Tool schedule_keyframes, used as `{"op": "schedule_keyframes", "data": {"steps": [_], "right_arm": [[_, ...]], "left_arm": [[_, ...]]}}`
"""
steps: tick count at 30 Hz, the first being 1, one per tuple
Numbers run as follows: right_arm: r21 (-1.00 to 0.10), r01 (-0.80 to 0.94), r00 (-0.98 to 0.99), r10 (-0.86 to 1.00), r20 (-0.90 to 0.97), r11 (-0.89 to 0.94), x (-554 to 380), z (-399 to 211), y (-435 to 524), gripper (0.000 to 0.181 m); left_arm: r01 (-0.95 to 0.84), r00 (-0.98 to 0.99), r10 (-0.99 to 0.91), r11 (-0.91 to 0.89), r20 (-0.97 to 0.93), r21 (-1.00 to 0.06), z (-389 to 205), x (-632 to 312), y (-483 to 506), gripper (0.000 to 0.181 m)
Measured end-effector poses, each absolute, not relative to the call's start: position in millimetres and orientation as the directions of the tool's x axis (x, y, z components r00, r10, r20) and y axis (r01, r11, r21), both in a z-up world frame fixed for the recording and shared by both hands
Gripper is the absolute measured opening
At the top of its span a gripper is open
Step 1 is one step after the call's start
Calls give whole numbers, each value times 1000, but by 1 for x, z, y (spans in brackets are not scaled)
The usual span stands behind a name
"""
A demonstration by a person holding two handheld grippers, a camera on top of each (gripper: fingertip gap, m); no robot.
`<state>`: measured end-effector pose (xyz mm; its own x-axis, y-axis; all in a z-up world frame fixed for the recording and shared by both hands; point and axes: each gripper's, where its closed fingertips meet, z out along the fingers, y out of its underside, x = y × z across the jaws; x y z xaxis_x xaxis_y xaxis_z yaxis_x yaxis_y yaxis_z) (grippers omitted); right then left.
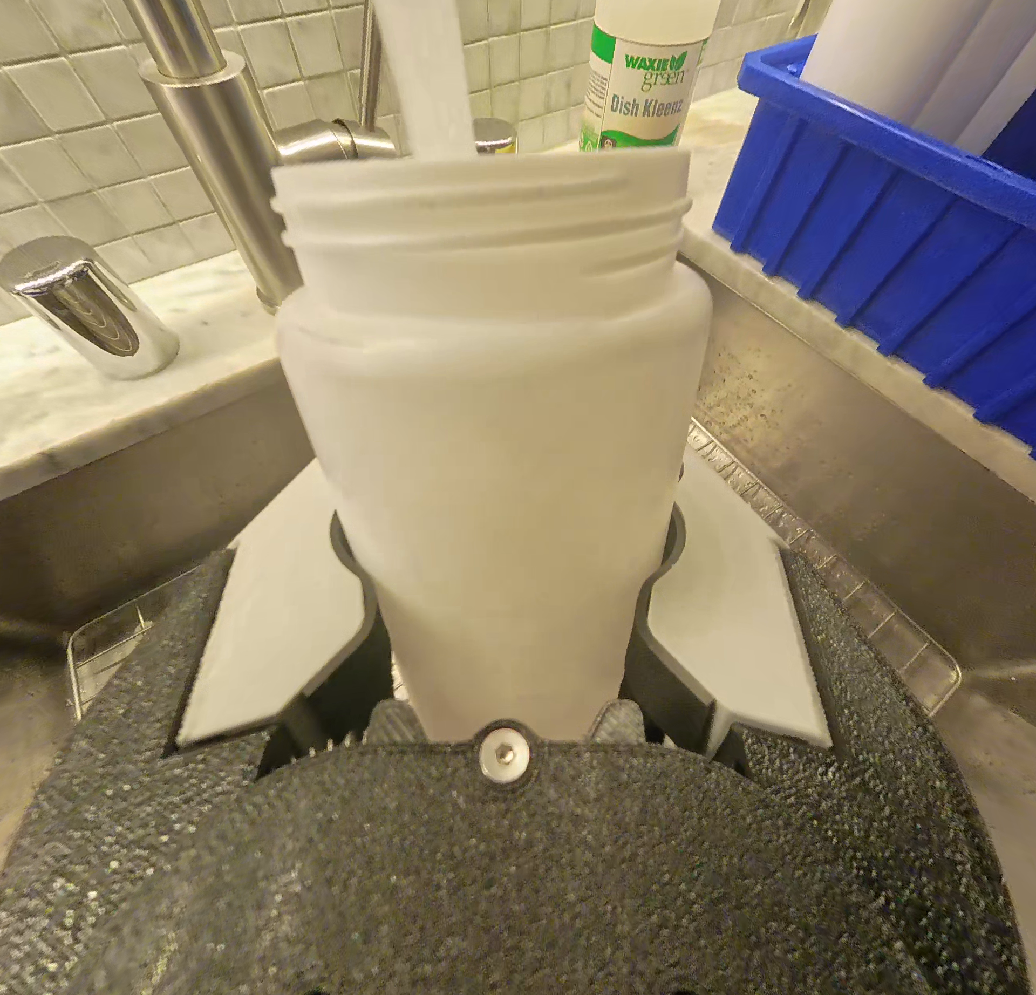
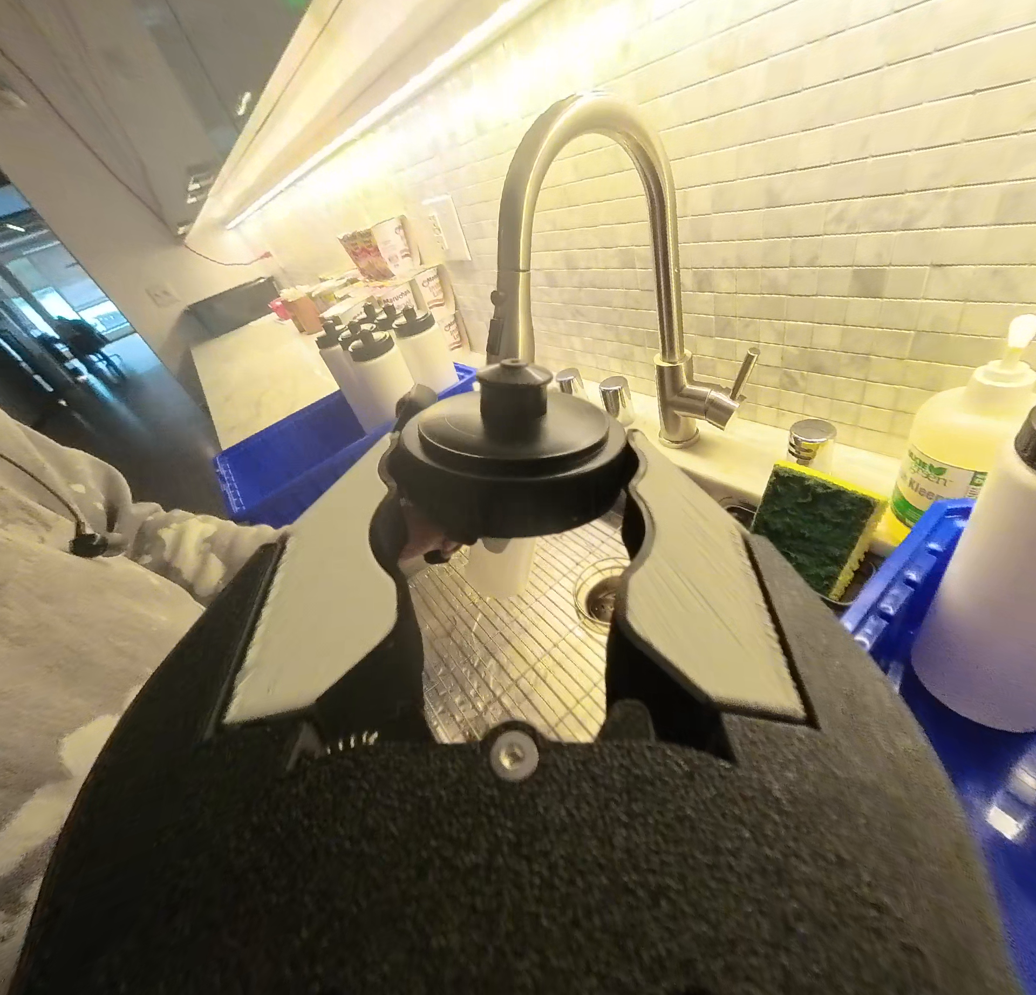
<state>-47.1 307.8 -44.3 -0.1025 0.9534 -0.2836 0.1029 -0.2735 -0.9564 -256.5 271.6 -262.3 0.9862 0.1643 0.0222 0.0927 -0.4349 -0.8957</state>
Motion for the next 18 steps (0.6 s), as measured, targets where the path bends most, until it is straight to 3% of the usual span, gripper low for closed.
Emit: {"op": "schedule_keyframes", "data": {"steps": [18], "right_arm": [[-951,191,-111,957,-269,-245,-43,-61,296,77]], "left_arm": [[94,984,174,-384,28,-918,-266,-258,276,105]]}}
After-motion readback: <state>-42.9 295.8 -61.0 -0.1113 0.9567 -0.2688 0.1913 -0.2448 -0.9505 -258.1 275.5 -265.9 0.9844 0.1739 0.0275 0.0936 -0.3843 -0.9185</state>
